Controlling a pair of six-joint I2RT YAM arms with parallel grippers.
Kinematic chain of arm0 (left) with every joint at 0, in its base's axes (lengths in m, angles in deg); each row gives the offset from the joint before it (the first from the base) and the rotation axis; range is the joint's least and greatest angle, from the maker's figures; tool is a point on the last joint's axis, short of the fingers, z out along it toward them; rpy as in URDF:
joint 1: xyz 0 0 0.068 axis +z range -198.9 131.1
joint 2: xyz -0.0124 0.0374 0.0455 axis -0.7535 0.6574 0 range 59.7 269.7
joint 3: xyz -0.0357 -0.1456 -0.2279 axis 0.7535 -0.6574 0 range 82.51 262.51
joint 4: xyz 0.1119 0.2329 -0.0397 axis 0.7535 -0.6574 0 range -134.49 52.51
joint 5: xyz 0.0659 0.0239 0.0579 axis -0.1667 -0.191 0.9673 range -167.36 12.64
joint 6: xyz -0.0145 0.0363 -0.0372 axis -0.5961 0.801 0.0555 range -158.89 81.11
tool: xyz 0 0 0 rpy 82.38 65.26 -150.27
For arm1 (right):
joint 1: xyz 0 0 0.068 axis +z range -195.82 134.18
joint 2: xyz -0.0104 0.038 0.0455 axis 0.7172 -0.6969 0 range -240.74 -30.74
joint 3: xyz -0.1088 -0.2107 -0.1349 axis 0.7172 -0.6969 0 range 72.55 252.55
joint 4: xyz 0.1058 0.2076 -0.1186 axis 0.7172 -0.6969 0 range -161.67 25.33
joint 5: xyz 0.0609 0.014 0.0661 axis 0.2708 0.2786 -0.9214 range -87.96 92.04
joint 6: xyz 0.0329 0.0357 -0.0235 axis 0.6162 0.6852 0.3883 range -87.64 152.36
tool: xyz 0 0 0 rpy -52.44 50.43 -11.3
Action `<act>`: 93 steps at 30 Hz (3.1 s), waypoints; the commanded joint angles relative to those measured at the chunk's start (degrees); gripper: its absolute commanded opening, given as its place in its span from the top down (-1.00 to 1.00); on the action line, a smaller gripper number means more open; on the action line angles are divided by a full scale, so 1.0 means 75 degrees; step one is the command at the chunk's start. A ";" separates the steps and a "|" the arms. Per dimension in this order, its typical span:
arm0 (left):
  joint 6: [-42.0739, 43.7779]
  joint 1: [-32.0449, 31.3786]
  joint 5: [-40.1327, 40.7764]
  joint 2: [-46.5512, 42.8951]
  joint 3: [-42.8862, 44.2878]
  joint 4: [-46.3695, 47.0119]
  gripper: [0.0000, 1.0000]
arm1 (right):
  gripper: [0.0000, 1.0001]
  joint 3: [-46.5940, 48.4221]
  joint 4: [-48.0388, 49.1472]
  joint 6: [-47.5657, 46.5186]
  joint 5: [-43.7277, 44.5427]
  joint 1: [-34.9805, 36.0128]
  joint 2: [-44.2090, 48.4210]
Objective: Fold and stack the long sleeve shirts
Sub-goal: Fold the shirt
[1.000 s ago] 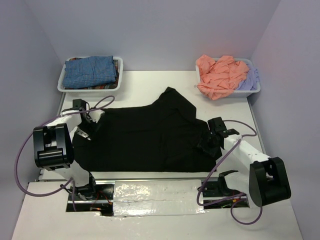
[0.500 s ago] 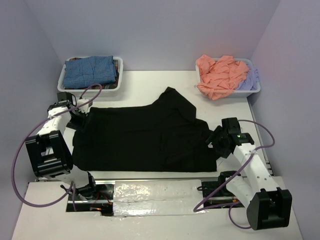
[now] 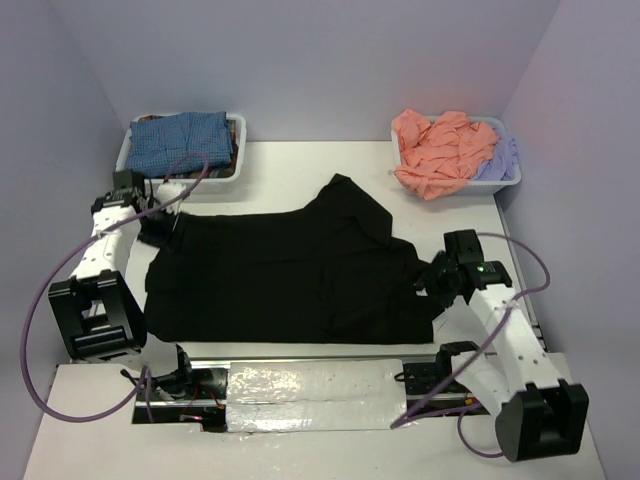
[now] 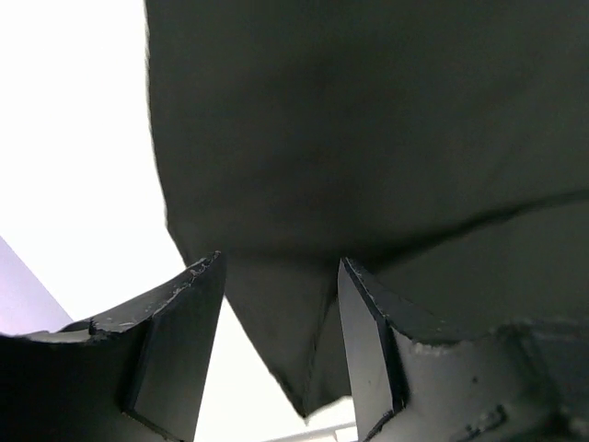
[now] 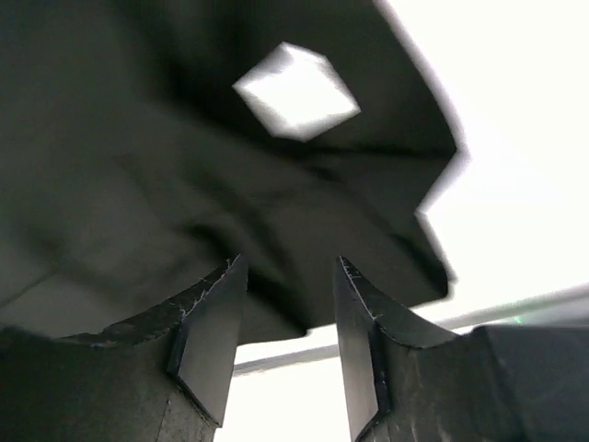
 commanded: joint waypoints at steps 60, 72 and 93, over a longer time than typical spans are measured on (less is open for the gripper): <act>-0.0750 -0.0919 -0.0389 0.0463 0.0214 0.0468 -0.27 | 0.99 0.4568 0.0909 -0.0930 0.1969 0.6101 -0.6388; -0.0750 -0.0919 -0.0401 0.0498 0.0237 0.0456 -0.27 | 1.00 0.4638 0.0686 -0.0356 0.2461 0.6054 -0.6176; -0.0574 -0.1047 -0.1079 0.0427 0.0646 0.0246 -0.26 | 0.06 0.2767 0.2056 -0.0624 0.1526 0.5003 -0.3717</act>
